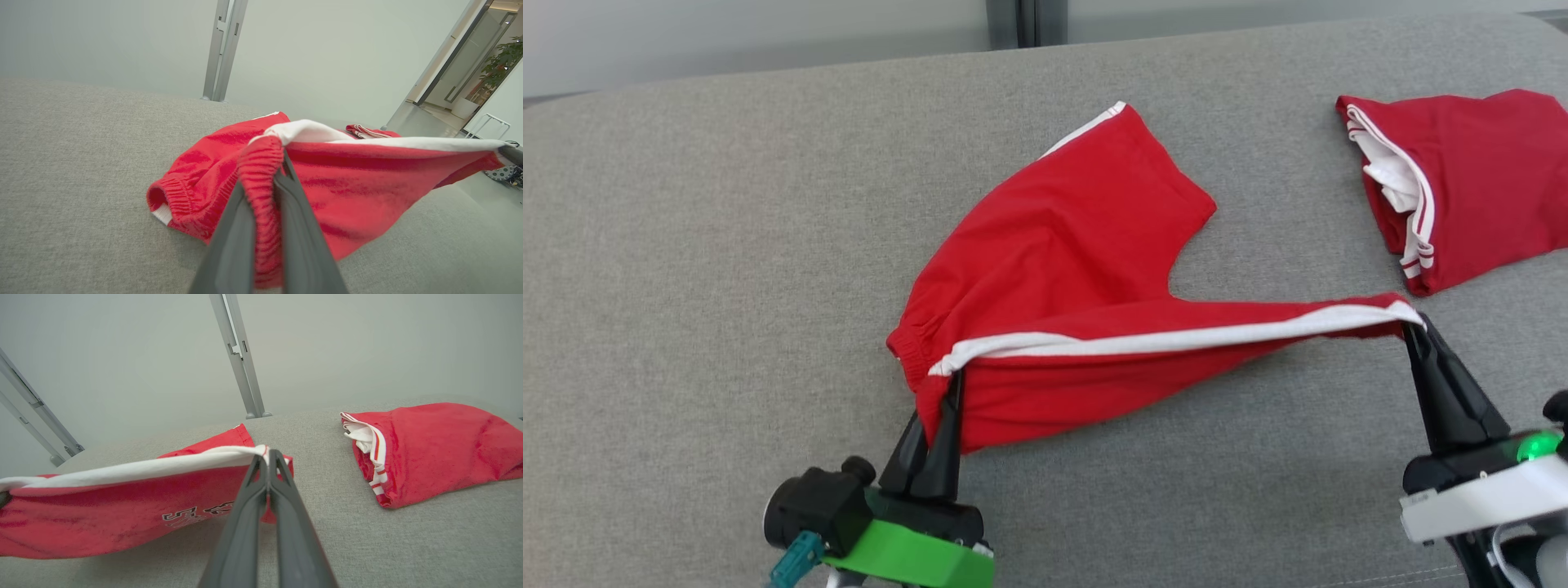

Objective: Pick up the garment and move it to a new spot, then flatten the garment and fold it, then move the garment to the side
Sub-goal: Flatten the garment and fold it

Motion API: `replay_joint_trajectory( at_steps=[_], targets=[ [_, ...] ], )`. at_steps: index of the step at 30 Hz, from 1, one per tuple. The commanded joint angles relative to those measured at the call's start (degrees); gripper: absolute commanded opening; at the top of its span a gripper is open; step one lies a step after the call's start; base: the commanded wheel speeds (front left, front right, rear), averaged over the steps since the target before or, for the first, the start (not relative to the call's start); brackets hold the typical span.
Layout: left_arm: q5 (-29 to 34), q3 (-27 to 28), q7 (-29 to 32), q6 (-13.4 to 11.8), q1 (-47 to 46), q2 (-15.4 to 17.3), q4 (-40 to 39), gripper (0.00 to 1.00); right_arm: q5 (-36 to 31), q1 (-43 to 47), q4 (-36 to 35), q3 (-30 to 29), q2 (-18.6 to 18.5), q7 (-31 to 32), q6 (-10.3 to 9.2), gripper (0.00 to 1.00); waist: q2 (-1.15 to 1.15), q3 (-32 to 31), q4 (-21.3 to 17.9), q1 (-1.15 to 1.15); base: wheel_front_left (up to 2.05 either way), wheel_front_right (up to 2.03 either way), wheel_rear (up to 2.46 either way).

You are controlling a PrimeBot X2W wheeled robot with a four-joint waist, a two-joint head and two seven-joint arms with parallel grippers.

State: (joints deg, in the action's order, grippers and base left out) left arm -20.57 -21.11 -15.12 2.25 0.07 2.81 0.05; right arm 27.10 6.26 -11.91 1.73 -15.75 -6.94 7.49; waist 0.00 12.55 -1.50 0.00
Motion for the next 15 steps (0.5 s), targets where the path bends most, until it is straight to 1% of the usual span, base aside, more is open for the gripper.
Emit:
replay_joint_trajectory(
  at_steps=[1,7,11,15],
  targets=[
    [-0.56,0.11,0.0,-0.36,-2.26,0.23,0.12,0.0,0.36,-2.62,0.68,-0.21,-1.24,0.54,0.0,0.0,0.0,2.41,1.3,0.0,0.0,0.0,0.0],
    [-3.03,0.08,0.0,-0.87,-8.79,0.22,1.77,0.0,3.61,-17.05,6.79,3.03,-5.96,2.06,-0.01,0.0,0.0,8.8,4.81,0.0,0.0,0.0,0.0],
    [-5.47,-0.73,0.0,-0.67,-14.27,0.21,2.75,0.0,5.67,-28.02,13.19,6.7,-8.89,3.45,-0.01,0.0,0.0,13.39,8.37,0.0,0.0,0.0,0.0],
    [-8.8,-2.52,0.0,-0.98,-19.98,0.21,4.86,0.0,7.83,-39.18,21.28,11.46,-11.64,4.35,-0.01,0.0,0.0,17.1,11.87,0.0,0.0,0.0,0.0]
  ],
)
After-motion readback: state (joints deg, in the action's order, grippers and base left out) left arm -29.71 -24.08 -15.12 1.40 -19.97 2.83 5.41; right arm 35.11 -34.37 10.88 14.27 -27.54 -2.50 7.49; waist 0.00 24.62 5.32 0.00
